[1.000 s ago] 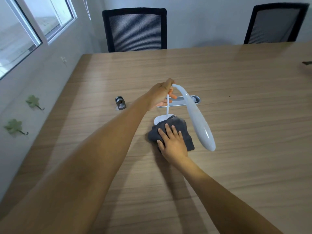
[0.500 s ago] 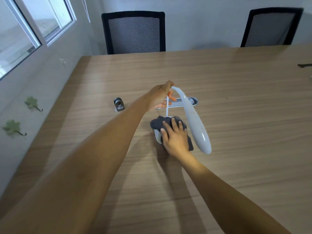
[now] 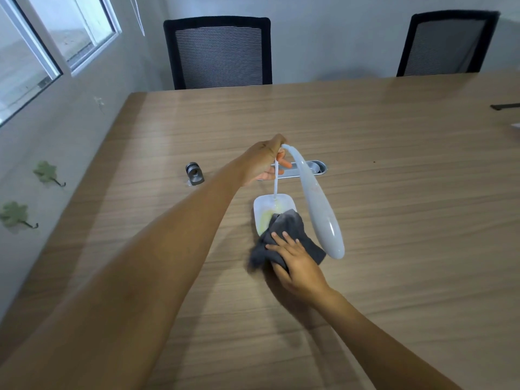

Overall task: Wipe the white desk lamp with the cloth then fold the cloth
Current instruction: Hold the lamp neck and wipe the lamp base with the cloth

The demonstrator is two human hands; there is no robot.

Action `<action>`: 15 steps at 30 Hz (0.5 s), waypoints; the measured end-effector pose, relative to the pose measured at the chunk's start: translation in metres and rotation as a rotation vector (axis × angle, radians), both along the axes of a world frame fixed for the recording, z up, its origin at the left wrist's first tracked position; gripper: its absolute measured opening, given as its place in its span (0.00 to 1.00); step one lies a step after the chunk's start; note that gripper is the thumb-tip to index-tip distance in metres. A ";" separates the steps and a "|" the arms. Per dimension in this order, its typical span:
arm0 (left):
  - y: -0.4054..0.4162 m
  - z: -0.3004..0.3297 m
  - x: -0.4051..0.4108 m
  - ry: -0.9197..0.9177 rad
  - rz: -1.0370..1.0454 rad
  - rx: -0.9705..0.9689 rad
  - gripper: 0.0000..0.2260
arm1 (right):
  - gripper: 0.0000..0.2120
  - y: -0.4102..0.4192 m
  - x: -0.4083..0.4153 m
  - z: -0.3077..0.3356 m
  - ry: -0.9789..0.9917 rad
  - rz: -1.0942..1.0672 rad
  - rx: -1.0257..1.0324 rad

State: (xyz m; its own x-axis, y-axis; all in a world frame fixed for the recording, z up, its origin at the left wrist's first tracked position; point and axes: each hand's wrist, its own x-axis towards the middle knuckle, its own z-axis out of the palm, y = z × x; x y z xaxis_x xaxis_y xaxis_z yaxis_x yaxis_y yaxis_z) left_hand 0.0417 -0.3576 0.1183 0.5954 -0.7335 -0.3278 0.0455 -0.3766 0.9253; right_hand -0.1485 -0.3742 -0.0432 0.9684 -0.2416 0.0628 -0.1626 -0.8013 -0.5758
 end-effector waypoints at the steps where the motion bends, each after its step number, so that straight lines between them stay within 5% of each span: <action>1: 0.000 0.000 0.000 0.002 -0.001 -0.002 0.17 | 0.24 0.001 -0.006 0.005 -0.043 -0.050 0.072; 3: 0.000 0.000 0.000 0.003 -0.007 -0.004 0.18 | 0.17 0.002 -0.012 0.018 -0.207 -0.197 0.203; 6: 0.000 0.000 0.001 -0.006 -0.015 0.004 0.18 | 0.22 0.006 0.005 0.038 -0.385 -0.242 0.171; 12: 0.000 0.001 -0.001 -0.012 -0.025 0.015 0.18 | 0.22 0.001 0.075 0.014 0.051 -0.033 -0.140; 15: 0.000 0.001 0.001 -0.007 -0.032 0.014 0.18 | 0.21 0.005 0.083 0.011 0.088 -0.036 -0.156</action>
State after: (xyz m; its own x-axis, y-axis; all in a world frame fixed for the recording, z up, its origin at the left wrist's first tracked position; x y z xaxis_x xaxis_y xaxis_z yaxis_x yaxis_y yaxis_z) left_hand 0.0425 -0.3572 0.1192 0.5738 -0.7477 -0.3342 0.0268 -0.3908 0.9201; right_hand -0.0655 -0.3691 -0.0321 0.9626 -0.2702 0.0171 -0.2373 -0.8724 -0.4274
